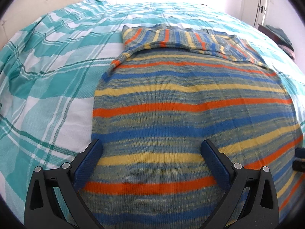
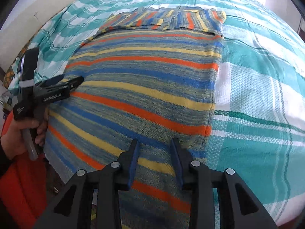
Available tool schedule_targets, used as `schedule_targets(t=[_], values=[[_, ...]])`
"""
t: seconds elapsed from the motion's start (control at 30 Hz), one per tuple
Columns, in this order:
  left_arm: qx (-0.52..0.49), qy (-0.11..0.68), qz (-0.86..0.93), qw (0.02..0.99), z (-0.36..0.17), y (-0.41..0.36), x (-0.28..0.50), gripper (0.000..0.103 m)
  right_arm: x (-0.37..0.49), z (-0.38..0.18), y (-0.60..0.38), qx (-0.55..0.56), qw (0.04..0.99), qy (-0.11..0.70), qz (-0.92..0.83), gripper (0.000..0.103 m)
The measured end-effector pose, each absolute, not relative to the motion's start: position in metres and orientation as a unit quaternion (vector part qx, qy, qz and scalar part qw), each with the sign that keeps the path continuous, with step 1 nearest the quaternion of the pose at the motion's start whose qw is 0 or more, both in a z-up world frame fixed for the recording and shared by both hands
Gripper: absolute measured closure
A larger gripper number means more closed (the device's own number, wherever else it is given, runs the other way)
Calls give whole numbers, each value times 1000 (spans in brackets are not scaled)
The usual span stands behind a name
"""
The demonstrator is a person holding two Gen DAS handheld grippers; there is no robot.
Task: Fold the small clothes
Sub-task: 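Release the sleeve edge and withdraw the right gripper above the sweater, then lower both grippers to the sweater hem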
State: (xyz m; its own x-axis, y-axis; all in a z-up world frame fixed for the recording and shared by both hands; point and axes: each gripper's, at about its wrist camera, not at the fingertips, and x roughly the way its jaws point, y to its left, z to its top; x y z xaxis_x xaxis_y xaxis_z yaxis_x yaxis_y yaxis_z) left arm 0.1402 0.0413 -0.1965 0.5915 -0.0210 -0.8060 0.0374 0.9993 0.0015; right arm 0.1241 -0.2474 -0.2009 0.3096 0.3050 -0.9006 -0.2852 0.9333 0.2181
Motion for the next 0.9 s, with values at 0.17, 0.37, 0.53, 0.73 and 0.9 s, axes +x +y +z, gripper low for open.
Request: schedule_targets(t=[0.17, 0.37, 0.53, 0.73, 0.9], values=[[28, 456, -20, 889, -196, 39, 124, 1, 122, -200, -247, 1, 813, 550, 188, 68], [37, 476, -21, 879, -194, 39, 111, 1, 121, -201, -248, 2, 816, 545, 194, 68], [41, 492, -30, 869, -191, 41, 97, 1, 119, -201, -248, -2, 818, 542, 196, 68], [48, 511, -41, 857, -189, 41, 80, 1, 119, -201, -247, -3, 818, 542, 192, 68], [54, 521, -45, 850, -189, 41, 72, 1, 117, -200, -247, -6, 818, 544, 189, 67]])
